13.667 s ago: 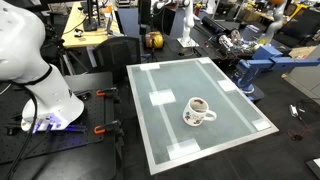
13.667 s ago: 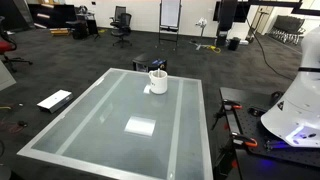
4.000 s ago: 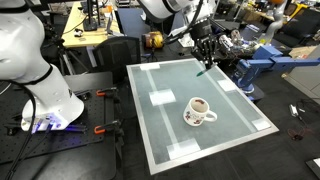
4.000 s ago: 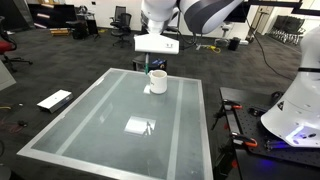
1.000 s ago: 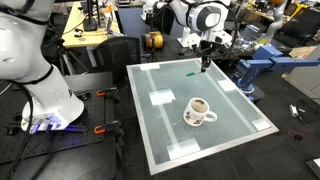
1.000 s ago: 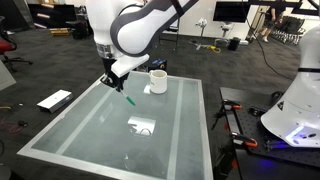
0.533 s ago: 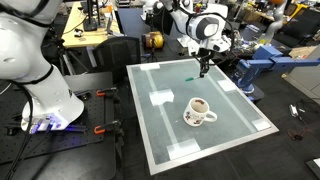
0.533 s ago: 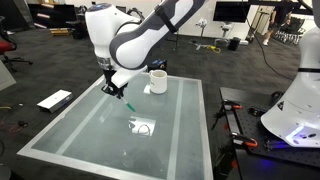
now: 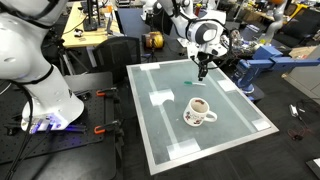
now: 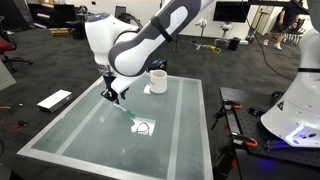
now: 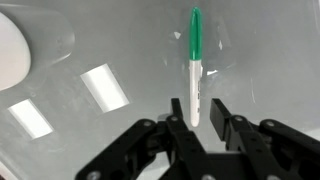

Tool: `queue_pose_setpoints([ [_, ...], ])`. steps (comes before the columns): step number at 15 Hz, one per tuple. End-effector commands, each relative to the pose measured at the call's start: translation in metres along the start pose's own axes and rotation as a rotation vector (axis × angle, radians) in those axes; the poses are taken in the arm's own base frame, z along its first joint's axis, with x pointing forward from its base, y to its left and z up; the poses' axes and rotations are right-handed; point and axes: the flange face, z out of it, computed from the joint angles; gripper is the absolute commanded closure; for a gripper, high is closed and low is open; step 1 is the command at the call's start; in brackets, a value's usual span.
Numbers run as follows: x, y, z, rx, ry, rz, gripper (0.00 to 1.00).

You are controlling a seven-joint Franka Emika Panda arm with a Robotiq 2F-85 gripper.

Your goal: Remove the pen from the white and put on the table

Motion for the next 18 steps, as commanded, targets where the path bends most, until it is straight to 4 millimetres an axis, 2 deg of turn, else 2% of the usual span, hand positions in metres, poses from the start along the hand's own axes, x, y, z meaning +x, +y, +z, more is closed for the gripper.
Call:
queue_pose_setpoints([
  [1,0.003,0.001,-0.027,0.029,0.047,0.021,0.32],
  [5,0.0,0.01,-0.076,0.061,0.133,0.057,0.02],
  [10,-0.022,0.022,-0.145,0.11,0.233,0.098,0.0],
  [13,-0.039,0.026,-0.173,0.132,0.275,0.108,0.0],
  [14,-0.018,0.016,-0.159,0.12,0.249,0.092,0.0],
  [16,-0.021,0.016,-0.166,0.125,0.254,0.094,0.0],
  [18,-0.021,0.017,-0.16,0.12,0.247,0.095,0.0],
])
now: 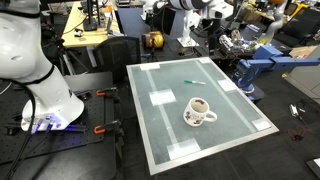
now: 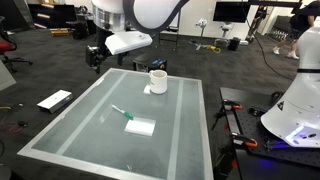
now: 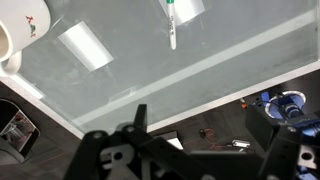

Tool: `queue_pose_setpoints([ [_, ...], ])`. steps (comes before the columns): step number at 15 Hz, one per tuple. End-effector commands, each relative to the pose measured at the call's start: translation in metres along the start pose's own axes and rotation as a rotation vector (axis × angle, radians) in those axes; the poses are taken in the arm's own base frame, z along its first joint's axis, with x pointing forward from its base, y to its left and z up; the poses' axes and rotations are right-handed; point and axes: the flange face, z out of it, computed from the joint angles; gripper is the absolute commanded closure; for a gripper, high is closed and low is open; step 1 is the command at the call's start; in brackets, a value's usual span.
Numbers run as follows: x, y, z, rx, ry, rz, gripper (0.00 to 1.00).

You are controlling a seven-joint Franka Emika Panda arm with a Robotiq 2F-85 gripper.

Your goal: Remove the pen from the white and put on the table

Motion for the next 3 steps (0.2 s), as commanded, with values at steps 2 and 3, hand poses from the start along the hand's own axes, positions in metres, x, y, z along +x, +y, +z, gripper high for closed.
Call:
queue_pose_setpoints([
  [2,-0.0005,0.0003,0.0047,-0.005,-0.006,-0.001,0.0],
  [3,-0.0005,0.0002,0.0048,-0.005,-0.006,-0.001,0.0],
])
